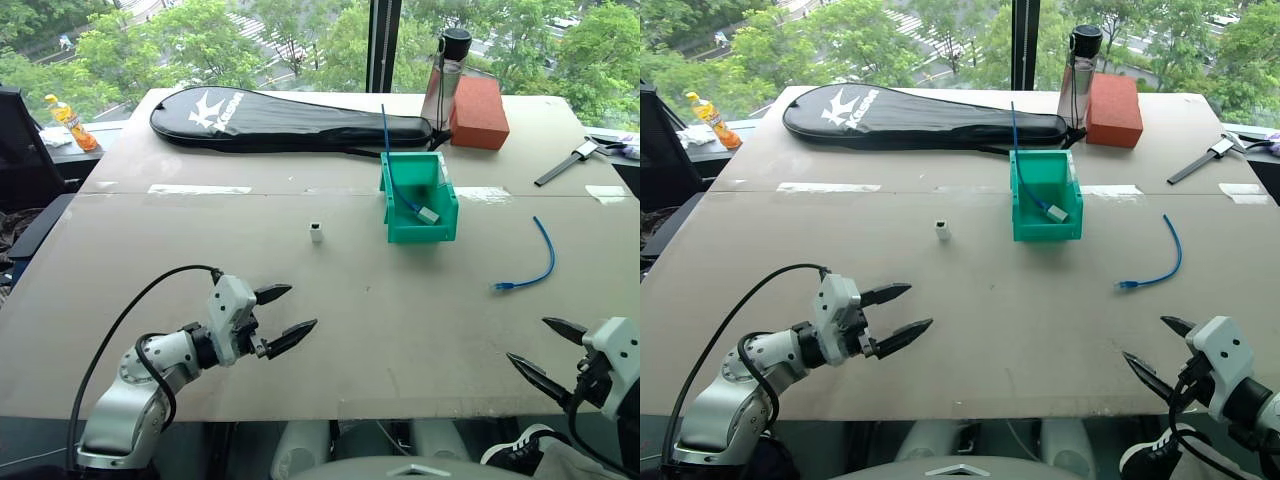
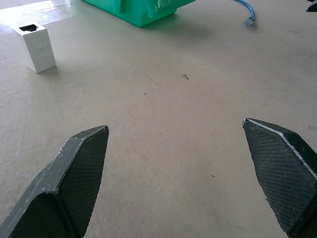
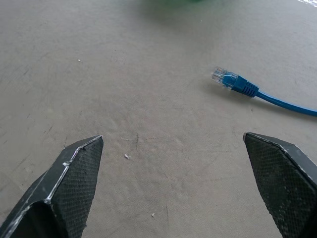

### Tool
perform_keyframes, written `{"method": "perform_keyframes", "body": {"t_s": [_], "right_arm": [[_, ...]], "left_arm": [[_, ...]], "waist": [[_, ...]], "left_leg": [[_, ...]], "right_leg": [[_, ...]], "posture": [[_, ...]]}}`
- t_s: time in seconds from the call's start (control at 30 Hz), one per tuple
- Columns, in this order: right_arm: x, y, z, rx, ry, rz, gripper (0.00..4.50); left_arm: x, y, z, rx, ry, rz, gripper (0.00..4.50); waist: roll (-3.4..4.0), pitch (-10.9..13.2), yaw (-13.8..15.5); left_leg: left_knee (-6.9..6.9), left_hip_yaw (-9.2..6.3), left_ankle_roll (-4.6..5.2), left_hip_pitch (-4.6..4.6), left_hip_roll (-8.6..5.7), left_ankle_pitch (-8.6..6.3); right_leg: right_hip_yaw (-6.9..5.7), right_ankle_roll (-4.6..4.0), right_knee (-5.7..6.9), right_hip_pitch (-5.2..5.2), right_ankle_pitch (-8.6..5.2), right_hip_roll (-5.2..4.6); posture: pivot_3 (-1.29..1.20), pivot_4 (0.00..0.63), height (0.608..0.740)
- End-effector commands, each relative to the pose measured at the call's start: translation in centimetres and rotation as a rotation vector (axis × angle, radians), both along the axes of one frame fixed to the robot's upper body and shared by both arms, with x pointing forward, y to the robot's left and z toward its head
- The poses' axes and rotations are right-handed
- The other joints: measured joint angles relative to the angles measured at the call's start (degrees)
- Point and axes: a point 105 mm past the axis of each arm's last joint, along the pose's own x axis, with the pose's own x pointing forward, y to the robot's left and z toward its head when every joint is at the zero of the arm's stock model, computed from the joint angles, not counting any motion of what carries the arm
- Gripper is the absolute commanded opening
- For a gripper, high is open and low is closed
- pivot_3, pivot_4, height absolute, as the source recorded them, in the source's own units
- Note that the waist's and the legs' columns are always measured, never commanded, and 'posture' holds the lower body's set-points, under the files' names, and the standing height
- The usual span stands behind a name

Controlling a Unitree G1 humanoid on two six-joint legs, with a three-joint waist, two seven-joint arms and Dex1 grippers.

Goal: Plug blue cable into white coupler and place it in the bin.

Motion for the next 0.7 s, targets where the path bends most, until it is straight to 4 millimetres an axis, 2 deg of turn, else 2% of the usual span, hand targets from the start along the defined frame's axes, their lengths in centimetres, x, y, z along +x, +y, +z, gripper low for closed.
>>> {"method": "perform_keyframes", "body": {"t_s": [0.03,0.13,0.27,0.43,0.57,0.7], "right_arm": [[0.8,0.2,1.7,-0.021,-0.063,0.026,4.5],[2.0,1.2,3.1,-0.041,-0.074,0.09,4.5],[3.7,1.5,4.0,-0.147,-0.016,0.203,4.5],[6.3,0.3,4.1,-0.369,0.104,0.328,4.5],[8.0,-1.0,3.5,-0.526,0.181,0.418,4.5],[10.6,-0.6,3.4,-0.573,0.206,0.497,4.5]], "left_arm": [[0.5,-0.8,1.9,-0.042,-0.051,-0.034,4.43],[1.2,-2.1,3.6,-0.1,-0.078,-0.069,4.43],[0.3,-3.5,4.8,-0.098,-0.1,-0.204,4.43],[-1.5,-4.5,4.1,0.006,-0.132,-0.385,4.43],[-2.0,-4.9,3.8,0.008,-0.136,-0.428,4.43],[-2.2,-5.0,3.5,0.012,-0.144,-0.441,4.43]], "waist": [[0.0,0.0,0.0],[0.03,0.02,0.01],[0.03,0.01,-0.15],[0.12,0.09,-0.04],[0.12,0.13,0.06],[0.16,0.25,-0.23]], "left_leg": [[0.0,0.0,0.0,0.0,0.0,0.0],[0.07,0.0,0.0,0.0,0.0,0.0],[0.11,0.01,0.01,0.08,-0.01,0.0],[0.08,0.03,0.01,0.02,-0.04,0.0],[0.1,-0.02,0.01,-0.05,-0.05,0.0],[0.12,0.05,0.02,-0.03,-0.05,0.01]], "right_leg": [[0.0,0.0,0.0,0.0,0.0,0.0],[-0.03,0.0,0.01,0.01,0.01,0.0],[-0.06,-0.02,0.0,0.13,0.03,0.07],[-0.05,-0.26,-0.03,0.08,0.15,0.32],[-0.14,-0.26,-0.09,0.08,0.15,0.28],[-0.06,-0.24,-0.09,0.05,0.16,0.29]], "posture": [[0.0,0.15,0.74],[0.0,0.15,0.74],[0.0,0.15,0.74],[0.0,0.15,0.74],[0.0,0.15,0.74],[0.0,0.15,0.74]]}}
